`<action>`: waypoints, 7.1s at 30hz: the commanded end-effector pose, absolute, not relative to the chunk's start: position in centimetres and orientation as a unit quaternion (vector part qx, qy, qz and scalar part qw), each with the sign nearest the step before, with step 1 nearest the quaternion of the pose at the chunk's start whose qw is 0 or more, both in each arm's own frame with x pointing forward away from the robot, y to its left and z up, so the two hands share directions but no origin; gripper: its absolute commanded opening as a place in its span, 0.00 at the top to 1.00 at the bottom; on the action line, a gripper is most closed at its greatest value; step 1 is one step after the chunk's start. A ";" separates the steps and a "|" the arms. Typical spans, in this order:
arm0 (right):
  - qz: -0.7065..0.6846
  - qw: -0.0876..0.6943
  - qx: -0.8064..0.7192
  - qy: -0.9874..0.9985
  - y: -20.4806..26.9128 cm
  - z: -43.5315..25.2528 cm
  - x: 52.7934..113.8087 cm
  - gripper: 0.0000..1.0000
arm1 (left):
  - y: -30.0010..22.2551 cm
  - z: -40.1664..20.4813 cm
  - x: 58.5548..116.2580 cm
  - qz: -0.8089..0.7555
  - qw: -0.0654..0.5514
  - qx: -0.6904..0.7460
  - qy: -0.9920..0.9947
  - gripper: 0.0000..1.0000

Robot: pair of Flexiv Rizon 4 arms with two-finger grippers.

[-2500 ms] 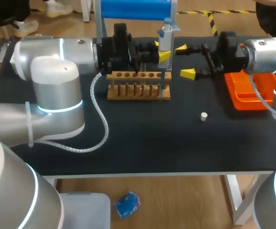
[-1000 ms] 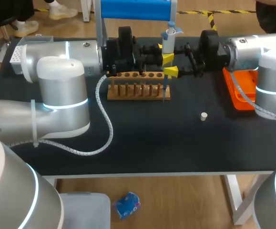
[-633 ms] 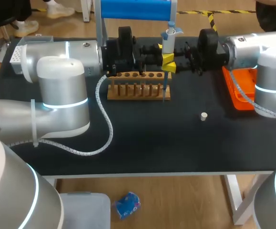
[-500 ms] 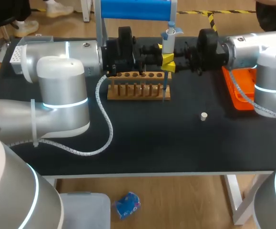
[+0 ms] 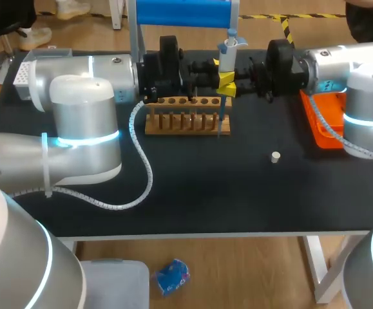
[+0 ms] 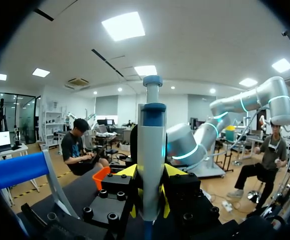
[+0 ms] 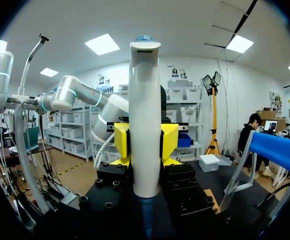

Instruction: Invert the test tube, pick up the pipette, mount the tip to pipette, aspirate from beaker and dispense into the tube, eject the tip, return the pipette, and cap with the stopper.

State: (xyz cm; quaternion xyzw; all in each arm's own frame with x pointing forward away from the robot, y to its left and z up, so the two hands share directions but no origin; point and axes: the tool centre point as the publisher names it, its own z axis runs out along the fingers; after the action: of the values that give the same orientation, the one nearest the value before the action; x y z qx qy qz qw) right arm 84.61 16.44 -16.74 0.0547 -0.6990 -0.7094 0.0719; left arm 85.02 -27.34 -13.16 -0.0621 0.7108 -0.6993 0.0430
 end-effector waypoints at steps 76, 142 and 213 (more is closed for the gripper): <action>-0.716 -0.086 -0.080 -0.688 -17.8 -17.1 95.2 1.00 | -25.3 -12.1 85.9 -0.701 0.073 -0.112 0.700 0.00; -0.711 -0.078 -0.088 -0.693 -18.0 -17.7 95.0 1.00 | -26.7 -9.9 87.4 -0.695 0.093 -0.121 0.703 0.00; -0.711 -0.078 -0.088 -0.693 -18.0 -17.7 95.0 1.00 | -52.2 -5.8 97.5 -0.578 0.136 -0.080 0.801 1.00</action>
State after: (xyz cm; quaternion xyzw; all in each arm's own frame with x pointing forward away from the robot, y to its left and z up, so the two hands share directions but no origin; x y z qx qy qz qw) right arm 95.00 -18.06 -17.76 -0.0879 -0.6921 -0.7122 -0.0776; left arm 97.40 -52.48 -5.57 -0.0844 0.8042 -0.5715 0.1397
